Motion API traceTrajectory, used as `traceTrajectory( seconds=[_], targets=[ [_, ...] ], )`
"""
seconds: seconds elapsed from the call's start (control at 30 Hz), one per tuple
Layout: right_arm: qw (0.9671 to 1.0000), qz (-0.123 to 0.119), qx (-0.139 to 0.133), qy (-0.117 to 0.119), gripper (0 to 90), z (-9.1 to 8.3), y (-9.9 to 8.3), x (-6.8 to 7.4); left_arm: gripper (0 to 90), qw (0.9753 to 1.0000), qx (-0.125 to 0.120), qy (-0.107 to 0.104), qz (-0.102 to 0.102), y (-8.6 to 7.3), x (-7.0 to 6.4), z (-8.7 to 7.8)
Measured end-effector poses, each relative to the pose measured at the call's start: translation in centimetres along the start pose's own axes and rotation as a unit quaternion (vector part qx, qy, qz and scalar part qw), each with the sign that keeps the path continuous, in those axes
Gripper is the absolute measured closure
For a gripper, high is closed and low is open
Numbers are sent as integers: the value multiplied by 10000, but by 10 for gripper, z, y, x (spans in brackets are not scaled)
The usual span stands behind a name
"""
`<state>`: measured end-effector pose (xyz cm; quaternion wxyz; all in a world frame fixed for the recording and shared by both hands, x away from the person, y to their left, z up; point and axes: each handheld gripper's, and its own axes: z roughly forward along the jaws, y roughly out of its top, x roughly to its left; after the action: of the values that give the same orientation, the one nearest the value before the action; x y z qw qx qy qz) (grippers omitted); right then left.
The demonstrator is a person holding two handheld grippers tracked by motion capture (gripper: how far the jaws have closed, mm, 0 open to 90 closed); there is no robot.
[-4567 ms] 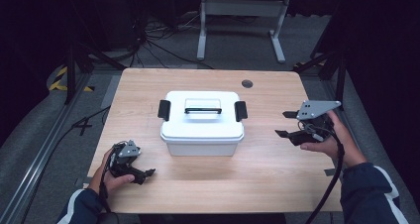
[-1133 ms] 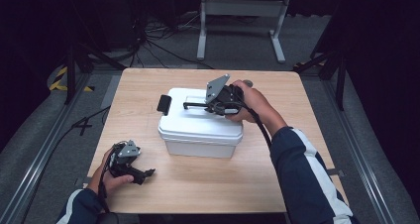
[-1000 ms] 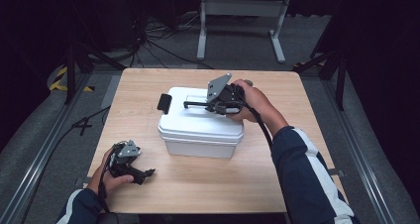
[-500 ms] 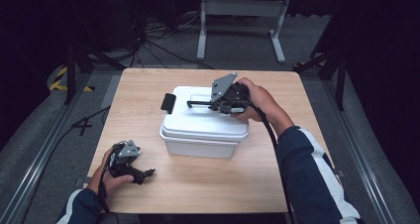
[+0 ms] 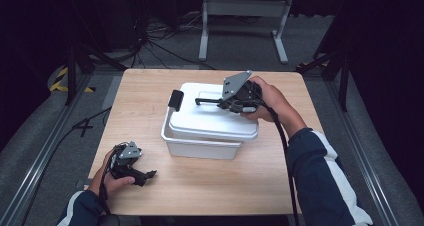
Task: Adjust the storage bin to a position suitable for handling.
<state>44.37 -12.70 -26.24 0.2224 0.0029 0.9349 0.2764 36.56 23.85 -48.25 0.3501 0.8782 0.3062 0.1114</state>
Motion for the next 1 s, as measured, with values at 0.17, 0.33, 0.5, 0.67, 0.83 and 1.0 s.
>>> traceTrajectory(
  seconds=[0.17, 0.33, 0.5, 0.67, 0.83, 1.0],
  targets=[
    [9999, 78, -44, -71, 844, -12, -11, -1, 2, 10000, -30, 13, -8, 0, 0, 1],
    [9996, 167, -167, -177, 844, -26, -22, -3, 2, 10000, -29, 14, -7, 0, 0, 0],
    [9993, 213, -157, -278, 844, -39, -33, -2, 2, 10000, -11, 2, -3, 0, 0, 0],
    [9987, 282, -229, -349, 844, -50, -43, -2, 2, 10000, 0, 1, 1, 0, 0, 0],
    [9984, 324, -145, -449, 844, -61, -58, -1, 2, 10000, -30, 13, -8, 0, 0, 0],
    [9975, 427, -166, -537, 844, -72, -72, 0, 2, 10000, -34, 15, -14, 0, 0, 1]
  ],
)
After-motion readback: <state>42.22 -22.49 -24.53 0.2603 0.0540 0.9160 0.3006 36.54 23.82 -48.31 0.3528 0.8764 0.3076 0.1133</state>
